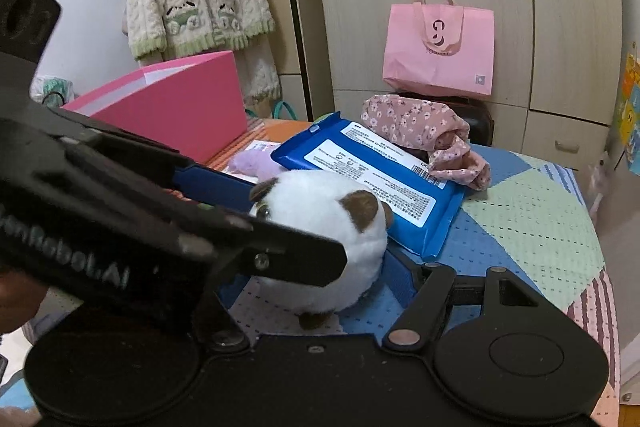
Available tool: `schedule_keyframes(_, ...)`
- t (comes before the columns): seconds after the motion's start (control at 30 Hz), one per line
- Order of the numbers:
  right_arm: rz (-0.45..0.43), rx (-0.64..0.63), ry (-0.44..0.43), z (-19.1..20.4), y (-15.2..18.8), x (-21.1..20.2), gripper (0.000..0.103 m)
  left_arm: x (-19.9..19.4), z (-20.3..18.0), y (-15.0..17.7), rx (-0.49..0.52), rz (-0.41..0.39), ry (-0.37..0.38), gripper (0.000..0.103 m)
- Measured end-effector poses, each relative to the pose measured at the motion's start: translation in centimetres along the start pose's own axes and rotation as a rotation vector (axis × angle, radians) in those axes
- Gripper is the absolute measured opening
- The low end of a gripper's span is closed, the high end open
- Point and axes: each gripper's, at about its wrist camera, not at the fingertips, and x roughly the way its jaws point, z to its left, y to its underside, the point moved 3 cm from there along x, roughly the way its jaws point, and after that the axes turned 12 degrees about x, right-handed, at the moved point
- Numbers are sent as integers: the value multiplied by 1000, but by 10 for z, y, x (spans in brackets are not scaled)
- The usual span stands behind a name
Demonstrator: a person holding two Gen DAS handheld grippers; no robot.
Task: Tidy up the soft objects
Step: 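Grasp the white plush cat with the left tool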
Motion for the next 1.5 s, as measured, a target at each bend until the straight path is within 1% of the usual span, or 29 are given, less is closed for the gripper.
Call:
schedule_keyframes(0.07, 12, 16, -6, -2, 1, 4, 77, 1, -1, 1, -5, 12, -17, 60)
schedule_keyframes(0.1, 24, 30, -11, -2, 2, 7, 77, 2, 0, 2, -17, 23, -28, 58)
schedule_keyframes(0.13, 34, 45, -14, -3, 2, 9, 77, 3, 1, 3, -43, 34, -38, 57)
schedule_keyframes(0.2, 26, 63, -6, -4, 2, 11, 76, 3, 2, 4, -84, 30, -31, 56)
schedule_keyframes(0.4, 7, 61, 9, -3, 5, 9, 72, 3, -1, 6, -93, 16, -42, 55)
schedule_keyframes(0.53, -13, 68, 20, -2, 6, 3, 72, 0, -6, 8, -96, 14, -39, 55)
schedule_keyframes(0.73, -15, 86, 23, 2, 12, -10, 72, -10, -14, 12, -100, 16, -27, 55)
schedule_keyframes(0.83, -5, 88, 31, 5, 16, -16, 72, -14, -20, 15, -97, 29, -26, 55)
schedule_keyframes(0.93, 6, 64, 64, 12, 23, -20, 72, -17, -28, 19, -100, 58, -35, 55)
schedule_keyframes(1.03, 1, 64, 64, 15, 28, -27, 72, -24, -37, 23, -88, 57, -49, 55)
schedule_keyframes(1.17, 6, 62, 57, 19, 32, -40, 72, -35, -43, 25, -96, 62, -33, 55)
schedule_keyframes(1.33, 38, 70, 30, 26, 37, -58, 72, -52, -49, 30, -125, 78, -1, 55)
schedule_keyframes(1.43, 43, 107, -2, 31, 41, -70, 72, -66, -52, 36, -138, 60, 13, 55)
schedule_keyframes(1.5, 40, 99, -7, 38, 46, -76, 72, -74, -54, 40, -148, 55, 22, 55)
